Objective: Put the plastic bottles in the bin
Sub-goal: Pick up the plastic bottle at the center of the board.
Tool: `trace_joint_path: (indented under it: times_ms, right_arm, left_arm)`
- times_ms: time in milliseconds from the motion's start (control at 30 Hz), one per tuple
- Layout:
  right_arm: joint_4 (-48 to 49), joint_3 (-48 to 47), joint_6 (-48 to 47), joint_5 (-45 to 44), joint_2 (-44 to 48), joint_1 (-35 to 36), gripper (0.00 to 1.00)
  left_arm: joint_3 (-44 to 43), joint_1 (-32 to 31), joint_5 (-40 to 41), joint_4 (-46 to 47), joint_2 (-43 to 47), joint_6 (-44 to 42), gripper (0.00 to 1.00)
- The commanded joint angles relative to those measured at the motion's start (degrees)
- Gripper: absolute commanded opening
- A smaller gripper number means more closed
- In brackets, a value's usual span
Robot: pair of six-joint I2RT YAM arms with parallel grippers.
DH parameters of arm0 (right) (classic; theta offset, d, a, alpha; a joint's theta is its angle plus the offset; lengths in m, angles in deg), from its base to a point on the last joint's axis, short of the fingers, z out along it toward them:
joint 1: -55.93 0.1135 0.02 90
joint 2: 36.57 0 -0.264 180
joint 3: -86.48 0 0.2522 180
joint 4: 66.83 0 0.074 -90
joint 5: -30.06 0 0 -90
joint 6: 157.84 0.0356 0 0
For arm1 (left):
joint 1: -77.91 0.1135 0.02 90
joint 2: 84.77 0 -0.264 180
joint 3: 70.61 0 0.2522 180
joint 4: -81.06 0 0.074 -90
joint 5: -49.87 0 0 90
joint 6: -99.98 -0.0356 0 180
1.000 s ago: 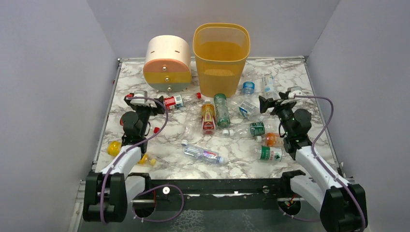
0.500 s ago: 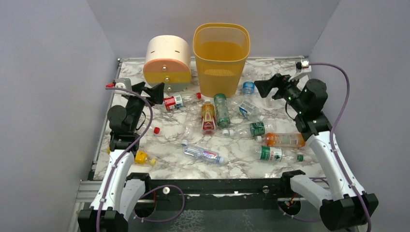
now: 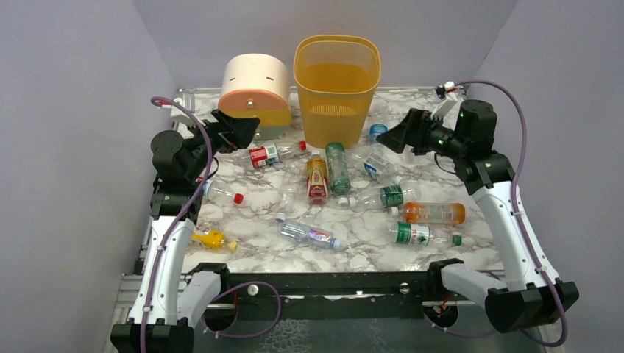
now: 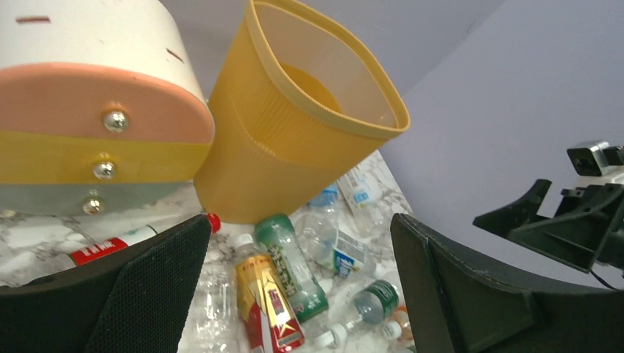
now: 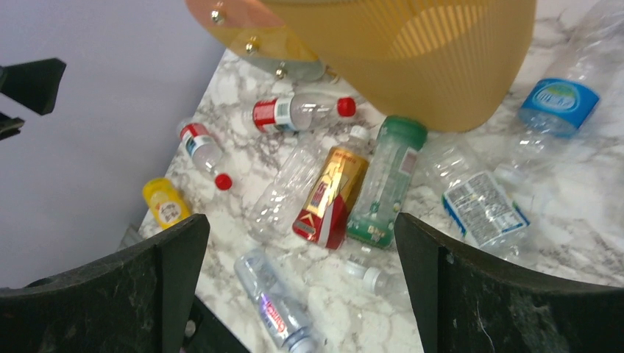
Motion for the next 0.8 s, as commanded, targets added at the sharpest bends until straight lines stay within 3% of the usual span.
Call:
trace_joint_path:
  times_ms: [0, 200, 400, 500, 567, 700, 767]
  right_arm:
    - [-6.15, 1.12, 0.59, -0.71, 3.76, 0.38, 0.99]
    - [-7.96, 7.86, 1.49, -7.29, 8.61, 0.3, 0.99]
    - [-13.74, 8.74, -2.51, -15.89, 4.8, 0.32, 0.99]
    - [-11.06, 12.41, -3.33, -19.62, 5.12, 0.33, 0.99]
    - [-7.34, 15.28, -5.16, -19.6, 5.31, 0.38, 0.98]
    - [-0.96, 17.13, -7.26, -18.78, 2.41, 0.38, 0.93]
    - [1.26, 16.46, -8.12, -18.17, -1.05, 0.38, 0.93]
  left_arm:
    - [2.65, 0.0, -8.68, -1.14, 1.1, 5.3, 0.99]
    - [9.3, 0.0, -12.9, 9.35, 3.2, 13.63, 0.99]
    - [8.62, 0.04, -19.36, 2.71, -2.29, 10.28, 0.99]
    - [16.78, 0.03, -23.02, 17.4, -1.96, 18.69, 0.99]
    - [19.9, 0.0, -23.64, 22.5, -1.96, 21.34, 0.99]
    - [19.76, 0.03, -23.92, 21.96, -2.45, 18.42, 0.99]
    - [18.16, -0.04, -20.85, 15.9, -2.39, 15.92, 0.99]
